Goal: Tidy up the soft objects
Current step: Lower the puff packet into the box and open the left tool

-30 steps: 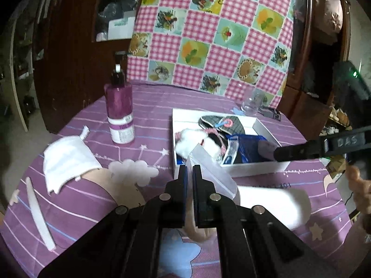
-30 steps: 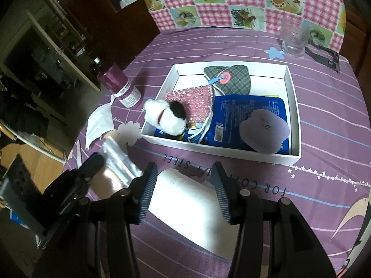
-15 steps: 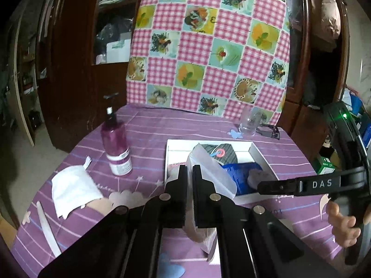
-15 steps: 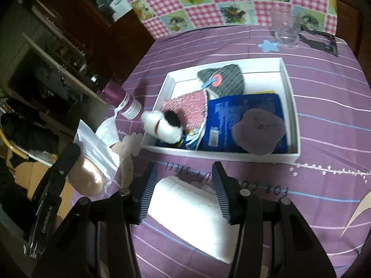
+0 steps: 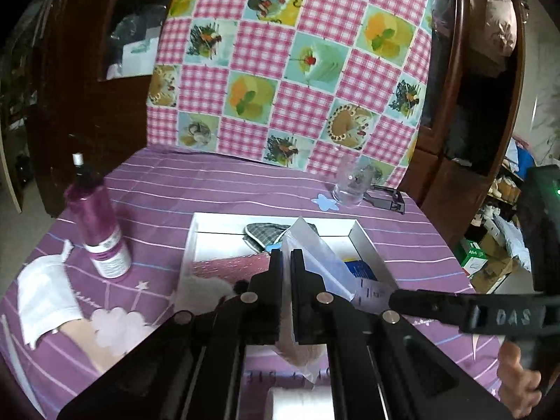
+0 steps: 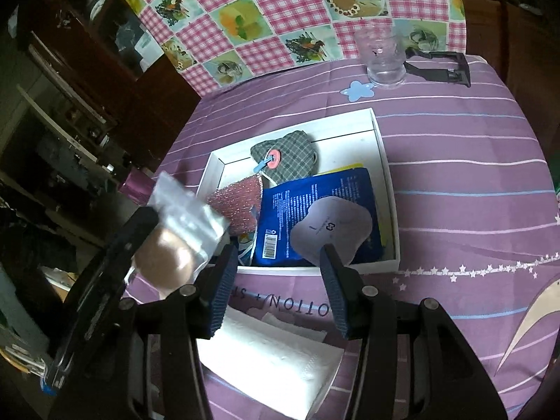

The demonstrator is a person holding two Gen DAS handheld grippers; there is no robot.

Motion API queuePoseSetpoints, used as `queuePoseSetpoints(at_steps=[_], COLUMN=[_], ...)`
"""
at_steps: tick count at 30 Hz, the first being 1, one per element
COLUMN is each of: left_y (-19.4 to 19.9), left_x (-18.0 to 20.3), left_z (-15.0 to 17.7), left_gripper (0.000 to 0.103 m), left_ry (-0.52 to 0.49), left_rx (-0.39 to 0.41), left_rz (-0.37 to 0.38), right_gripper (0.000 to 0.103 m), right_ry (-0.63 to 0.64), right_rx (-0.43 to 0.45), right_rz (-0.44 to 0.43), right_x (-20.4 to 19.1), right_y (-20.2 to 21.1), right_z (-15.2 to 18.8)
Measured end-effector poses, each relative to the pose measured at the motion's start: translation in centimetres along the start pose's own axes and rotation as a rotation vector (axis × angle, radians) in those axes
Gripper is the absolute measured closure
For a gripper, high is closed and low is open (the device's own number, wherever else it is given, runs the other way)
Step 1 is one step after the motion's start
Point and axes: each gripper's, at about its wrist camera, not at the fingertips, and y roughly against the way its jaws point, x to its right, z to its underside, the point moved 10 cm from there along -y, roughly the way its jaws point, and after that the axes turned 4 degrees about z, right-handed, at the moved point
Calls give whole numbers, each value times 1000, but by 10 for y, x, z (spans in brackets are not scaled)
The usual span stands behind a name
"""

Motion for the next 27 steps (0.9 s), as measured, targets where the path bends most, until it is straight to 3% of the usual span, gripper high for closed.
queuePoseSetpoints(at_steps=[5,9,12,15,20,24,27], left_y=[-22,-42,-61,-65,-68,-60,-58], left_x=[-1,-13,-29,-43,-41,-37,-38], left_z=[4,11,26,29,42,37,35], left_gripper=[100,100,100,100,100,98,82], left_ry=[21,33,36,133,21,-26,-30], left_rx=[-1,-10,-84,-119,-176,-138,-132], left_rz=[12,-44,-116,-96,-154,-193,-191], right_gripper=[53,53,53,53,53,53,53], right_ry=[20,25,23,26,25,28,37], right_rx=[12,-3,-7,-8,-15,-15,-12], right_rz=[37,71,86,96,97,97,90], right_x=[2,7,10,11,11,11,9], right_y=[-10,-16,-17,-18,-19,-19,-17], right_z=[-1,1,2,2,3,3,3])
